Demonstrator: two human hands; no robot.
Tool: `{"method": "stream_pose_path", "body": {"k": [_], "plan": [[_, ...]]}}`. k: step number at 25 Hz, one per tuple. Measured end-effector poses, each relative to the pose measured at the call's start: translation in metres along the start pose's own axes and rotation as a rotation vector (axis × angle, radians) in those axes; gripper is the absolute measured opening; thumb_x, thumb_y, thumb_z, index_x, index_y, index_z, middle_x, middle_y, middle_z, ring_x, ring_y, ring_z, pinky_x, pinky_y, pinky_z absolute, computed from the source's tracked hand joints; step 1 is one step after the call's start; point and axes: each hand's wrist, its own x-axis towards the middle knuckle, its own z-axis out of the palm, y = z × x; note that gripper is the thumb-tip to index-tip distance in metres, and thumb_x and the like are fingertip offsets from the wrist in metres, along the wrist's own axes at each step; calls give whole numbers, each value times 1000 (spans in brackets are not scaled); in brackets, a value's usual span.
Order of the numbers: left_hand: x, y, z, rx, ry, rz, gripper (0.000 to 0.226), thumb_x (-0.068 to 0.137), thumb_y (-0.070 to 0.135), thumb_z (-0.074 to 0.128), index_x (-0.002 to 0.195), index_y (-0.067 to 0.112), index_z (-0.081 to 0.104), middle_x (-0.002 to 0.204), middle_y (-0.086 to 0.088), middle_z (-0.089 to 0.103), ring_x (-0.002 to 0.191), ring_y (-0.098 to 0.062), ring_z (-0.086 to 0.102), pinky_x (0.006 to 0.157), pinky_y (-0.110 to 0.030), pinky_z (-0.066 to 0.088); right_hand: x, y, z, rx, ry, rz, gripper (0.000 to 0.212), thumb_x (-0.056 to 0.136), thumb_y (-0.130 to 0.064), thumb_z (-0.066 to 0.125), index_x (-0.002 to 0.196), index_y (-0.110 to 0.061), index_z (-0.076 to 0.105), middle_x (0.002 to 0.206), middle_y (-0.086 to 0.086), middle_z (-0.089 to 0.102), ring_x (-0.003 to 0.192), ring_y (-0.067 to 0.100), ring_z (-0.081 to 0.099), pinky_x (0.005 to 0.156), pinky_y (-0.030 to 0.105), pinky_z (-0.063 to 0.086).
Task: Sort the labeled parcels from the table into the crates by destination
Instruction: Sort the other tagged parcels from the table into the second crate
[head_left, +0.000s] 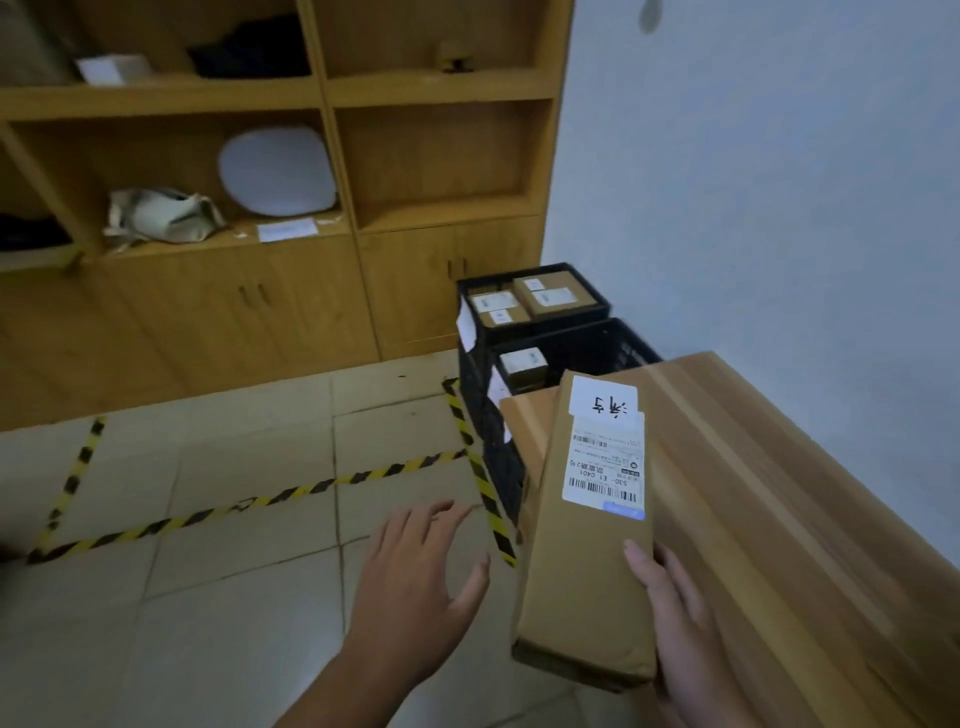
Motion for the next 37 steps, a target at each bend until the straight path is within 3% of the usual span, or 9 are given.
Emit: {"method": "stream_pose_path", "body": {"k": [4, 7, 13, 17, 24, 27, 33, 37], "plan": [[36, -35, 5, 24, 0, -43, 58, 91, 64, 36, 139, 35, 50, 134, 17, 50, 126, -4, 44, 111, -28, 35, 51, 1, 43, -40, -11, 48, 50, 69, -50, 84, 115, -35, 72, 104, 0, 79, 96, 22, 77, 89, 46, 58], [78, -62, 18, 53, -29, -60, 56, 91, 63, 39, 138, 35, 51, 134, 16, 50, 126, -6, 44, 112, -31, 35, 103, 5, 73, -54, 17, 90, 38, 82, -40, 77, 119, -31, 71, 102, 0, 80, 97, 24, 76, 94, 51, 57], [196, -102, 37, 119, -96, -71, 56, 91, 61, 41, 137, 32, 54, 134, 15, 51, 125, -7, 46, 112, -30, 34, 225, -6, 125, -42, 87, 132, 40, 83, -45, 74, 120, -31, 69, 98, -8, 79, 90, 16, 76, 80, 39, 58], [266, -118, 35, 139, -84, -88, 53, 90, 58, 45, 133, 29, 59, 128, 13, 56, 120, -10, 52, 109, -35, 41, 289, -25, 154, -27, 105, 211, 46, 85, -53, 71, 123, -29, 65, 106, -4, 76, 96, 23, 72, 73, 38, 55], [378, -158, 48, 116, -105, -65, 50, 91, 57, 47, 133, 33, 58, 130, 15, 54, 122, -7, 50, 109, -27, 32, 387, -57, 207, -15, 143, 270, 50, 87, -54, 69, 129, -30, 57, 110, 1, 71, 95, 25, 70, 63, 34, 52], [437, -192, 62, 105, -92, -24, 47, 91, 54, 52, 131, 30, 60, 130, 13, 56, 121, -10, 52, 110, -31, 38, 436, -65, 236, -45, 193, 261, 51, 88, -57, 66, 131, -31, 54, 112, 1, 68, 98, 26, 67, 68, 37, 52], [558, -266, 80, 70, -157, 48, 43, 90, 49, 62, 127, 28, 64, 125, 11, 59, 117, -14, 55, 106, -35, 43, 521, -75, 300, -91, 327, 247, 58, 86, -63, 63, 134, -31, 53, 114, -1, 67, 101, 26, 65, 93, 50, 53], [638, -302, 86, 39, -205, 126, 41, 87, 44, 68, 123, 26, 68, 123, 9, 61, 113, -16, 58, 101, -36, 45, 566, -93, 331, -17, 445, 278, 58, 88, -59, 65, 136, -30, 51, 114, 0, 65, 101, 27, 66, 96, 52, 53]]}}
